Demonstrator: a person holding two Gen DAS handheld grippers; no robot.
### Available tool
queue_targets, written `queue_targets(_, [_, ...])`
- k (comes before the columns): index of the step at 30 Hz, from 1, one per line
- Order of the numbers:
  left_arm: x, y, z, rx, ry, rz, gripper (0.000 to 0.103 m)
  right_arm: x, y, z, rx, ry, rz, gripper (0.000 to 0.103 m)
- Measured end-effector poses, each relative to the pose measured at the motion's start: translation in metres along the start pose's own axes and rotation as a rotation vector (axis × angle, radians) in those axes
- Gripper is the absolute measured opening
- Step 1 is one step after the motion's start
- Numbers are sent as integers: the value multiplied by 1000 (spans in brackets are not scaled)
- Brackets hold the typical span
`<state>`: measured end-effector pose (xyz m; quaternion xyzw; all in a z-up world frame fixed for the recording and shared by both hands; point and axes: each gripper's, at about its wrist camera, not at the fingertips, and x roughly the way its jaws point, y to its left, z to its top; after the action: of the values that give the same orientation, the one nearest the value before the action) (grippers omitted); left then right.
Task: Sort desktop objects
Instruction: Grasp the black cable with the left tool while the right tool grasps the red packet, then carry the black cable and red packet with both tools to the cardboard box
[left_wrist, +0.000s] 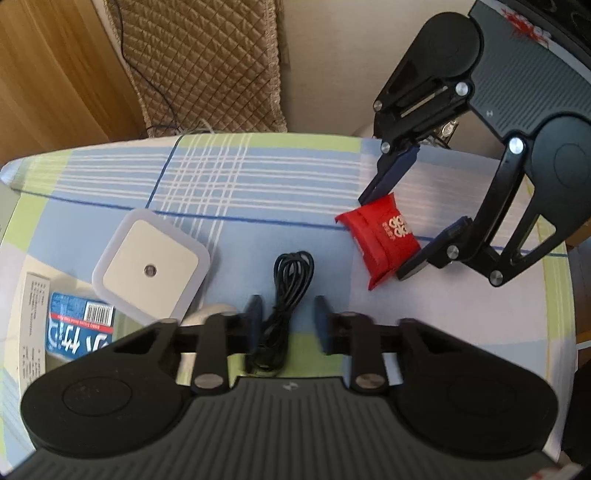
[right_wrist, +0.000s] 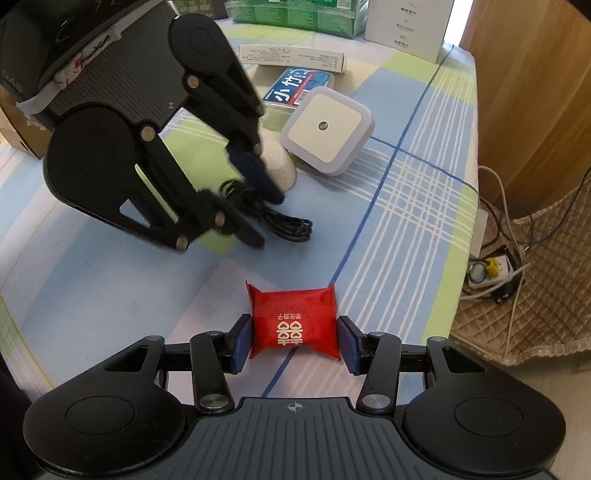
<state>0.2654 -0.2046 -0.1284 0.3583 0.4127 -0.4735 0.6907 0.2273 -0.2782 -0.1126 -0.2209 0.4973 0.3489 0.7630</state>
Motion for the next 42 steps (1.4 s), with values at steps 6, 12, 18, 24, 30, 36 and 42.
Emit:
queue_targets(6, [-13, -13, -26, -67, 63, 21, 11, -1, 10, 0, 15, -16, 23, 46])
queue_targets(12, [-38, -35, -73, -181, 128, 81, 11, 0, 32, 6, 28, -45, 68, 46])
queue_targets(18, [-58, -51, -119, -288, 154, 109, 11, 6, 58, 15, 10, -60, 101, 46])
queue_targets(24, [-66, -57, -139, -361, 149, 131, 11, 11, 70, 23, 1, -56, 109, 46])
queue_targets(30, [-68, -50, -135, -417, 157, 156, 11, 4, 76, 30, 8, -58, 88, 46])
queue_targets(36, [-97, -47, -136, -457, 144, 193, 11, -17, 89, 43, -8, -77, 62, 46])
queue_targets(42, [-149, -34, -150, -507, 120, 248, 11, -44, 113, 69, -29, -125, 51, 46])
